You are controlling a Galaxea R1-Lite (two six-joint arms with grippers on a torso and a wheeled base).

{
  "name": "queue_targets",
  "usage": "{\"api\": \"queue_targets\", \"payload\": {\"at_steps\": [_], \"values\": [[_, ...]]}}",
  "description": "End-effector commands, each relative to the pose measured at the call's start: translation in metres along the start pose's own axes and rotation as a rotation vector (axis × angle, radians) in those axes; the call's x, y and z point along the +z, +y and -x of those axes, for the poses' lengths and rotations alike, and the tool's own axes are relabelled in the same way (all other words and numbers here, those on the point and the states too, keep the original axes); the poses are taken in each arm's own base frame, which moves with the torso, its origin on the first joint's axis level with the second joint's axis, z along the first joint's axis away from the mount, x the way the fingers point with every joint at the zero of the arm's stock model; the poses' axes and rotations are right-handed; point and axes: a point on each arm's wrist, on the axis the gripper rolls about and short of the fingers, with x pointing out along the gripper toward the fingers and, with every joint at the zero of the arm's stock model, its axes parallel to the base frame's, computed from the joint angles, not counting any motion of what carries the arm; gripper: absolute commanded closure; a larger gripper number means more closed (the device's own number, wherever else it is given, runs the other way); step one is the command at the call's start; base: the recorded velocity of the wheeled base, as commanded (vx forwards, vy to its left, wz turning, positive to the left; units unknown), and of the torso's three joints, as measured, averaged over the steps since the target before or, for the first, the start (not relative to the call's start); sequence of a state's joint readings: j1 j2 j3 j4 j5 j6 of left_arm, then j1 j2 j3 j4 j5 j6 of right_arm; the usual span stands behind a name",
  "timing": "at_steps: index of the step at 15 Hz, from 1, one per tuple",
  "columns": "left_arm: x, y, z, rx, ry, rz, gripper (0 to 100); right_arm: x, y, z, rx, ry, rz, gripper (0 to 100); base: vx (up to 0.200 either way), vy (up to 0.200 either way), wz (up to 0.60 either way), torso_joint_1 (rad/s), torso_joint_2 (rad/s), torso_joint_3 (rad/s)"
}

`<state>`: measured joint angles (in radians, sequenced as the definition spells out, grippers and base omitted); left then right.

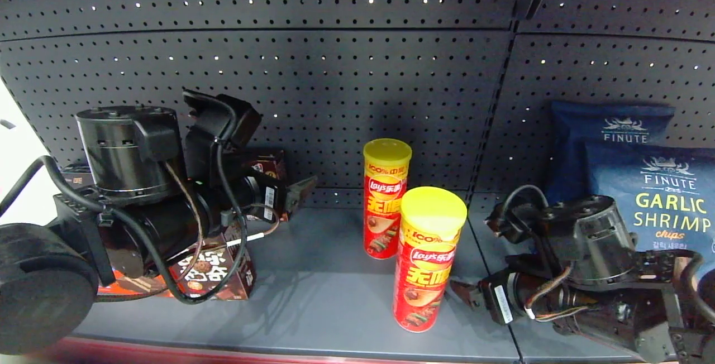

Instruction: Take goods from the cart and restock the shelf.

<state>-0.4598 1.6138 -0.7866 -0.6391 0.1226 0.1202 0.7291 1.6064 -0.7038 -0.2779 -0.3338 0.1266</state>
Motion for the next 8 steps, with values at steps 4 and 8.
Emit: {"api": "queue_targets", "payload": {"at_steps": [4, 8], "values": [[-0.0016, 0.0005, -0.0003, -0.001, 0.005, 0.0, 0, 0.0022, 0.0089, -0.0197, 0.003, 0.028, 0.012, 0, 0.0, 0.0, 0.0, 0.0, 0.0, 0.0], [-0.0023, -0.0001, -0.001, -0.003, 0.008, -0.002, 0, 0.0034, 0.0123, -0.0196, 0.017, 0.015, 0.014, 0, 0.0, 0.0, 0.0, 0.0, 0.0, 0.0]]}}
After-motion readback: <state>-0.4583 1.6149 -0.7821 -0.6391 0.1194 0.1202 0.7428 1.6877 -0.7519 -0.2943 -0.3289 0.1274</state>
